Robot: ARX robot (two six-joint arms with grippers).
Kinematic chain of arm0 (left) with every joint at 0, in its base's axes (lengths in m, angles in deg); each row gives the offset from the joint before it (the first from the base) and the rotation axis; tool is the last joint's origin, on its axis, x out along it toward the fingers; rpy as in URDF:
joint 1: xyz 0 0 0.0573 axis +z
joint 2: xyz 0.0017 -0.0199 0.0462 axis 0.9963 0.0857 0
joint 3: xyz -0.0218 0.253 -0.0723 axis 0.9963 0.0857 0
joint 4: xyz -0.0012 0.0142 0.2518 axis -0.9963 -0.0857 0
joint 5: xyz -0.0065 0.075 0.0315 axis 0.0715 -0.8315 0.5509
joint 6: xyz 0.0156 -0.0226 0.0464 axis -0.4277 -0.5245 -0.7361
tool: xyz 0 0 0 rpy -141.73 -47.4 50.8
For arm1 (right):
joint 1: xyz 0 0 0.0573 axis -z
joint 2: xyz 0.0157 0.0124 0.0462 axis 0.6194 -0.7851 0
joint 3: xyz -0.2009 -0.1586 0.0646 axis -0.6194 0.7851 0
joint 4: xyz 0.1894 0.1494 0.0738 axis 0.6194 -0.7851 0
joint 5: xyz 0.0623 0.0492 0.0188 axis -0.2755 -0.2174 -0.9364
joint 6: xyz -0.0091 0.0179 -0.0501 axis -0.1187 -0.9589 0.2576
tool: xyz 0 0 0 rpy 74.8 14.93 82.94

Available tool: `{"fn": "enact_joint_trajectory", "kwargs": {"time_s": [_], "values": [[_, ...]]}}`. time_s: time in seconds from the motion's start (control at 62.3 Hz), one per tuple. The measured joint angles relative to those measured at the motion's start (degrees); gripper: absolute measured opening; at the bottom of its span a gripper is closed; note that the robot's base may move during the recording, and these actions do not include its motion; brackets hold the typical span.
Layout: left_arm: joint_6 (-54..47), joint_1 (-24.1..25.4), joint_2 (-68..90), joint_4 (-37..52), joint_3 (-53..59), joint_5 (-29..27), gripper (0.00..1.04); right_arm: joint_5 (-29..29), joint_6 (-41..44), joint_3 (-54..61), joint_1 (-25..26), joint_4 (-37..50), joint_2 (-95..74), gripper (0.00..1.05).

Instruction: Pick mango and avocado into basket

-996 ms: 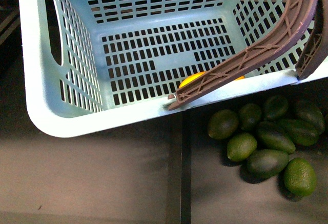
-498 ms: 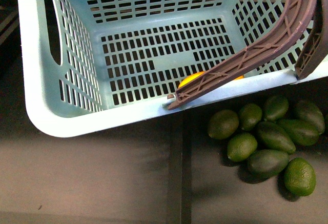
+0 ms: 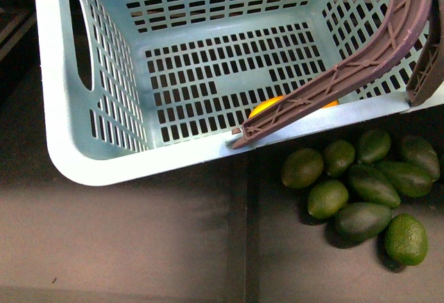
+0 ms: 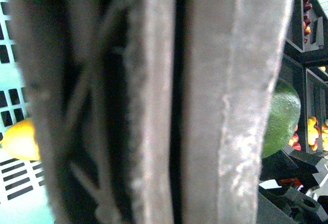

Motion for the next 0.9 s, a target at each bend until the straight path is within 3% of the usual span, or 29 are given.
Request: {"fn": "enact_joint_trajectory", "kwargs": {"time_s": [0.048,0.385,0.61,0.658,0.739,0.899], "values": [[0.0,0.0,0.0,0.0,0.0,0.0,0.27,0.3,-0.4,-0.2,-0.5,0.2,-0.4,0.51],[0.0,0.0,0.0,0.0,0.0,-0.1,0.27,3.7,-5.7,-0.2,-1.5,3.0,-1.1,0.98],[0.0,0.0,0.0,0.0,0.0,-0.2,0.27,8.3,-8.8,2.9,1.1,3.9,5.1,0.93],[0.1,0.0,0.0,0.0,0.0,-0.4,0.27,11.0,-8.9,5.9,1.6,11.9,6.4,0.85],[0.0,0.0,0.0,0.0,0.0,-0.3,0.27,10.9,-8.9,10.4,2.1,19.4,8.2,0.73],[0.1,0.0,0.0,0.0,0.0,0.0,0.27,9.4,-8.9,19.9,3.7,22.9,13.9,0.42]]}}
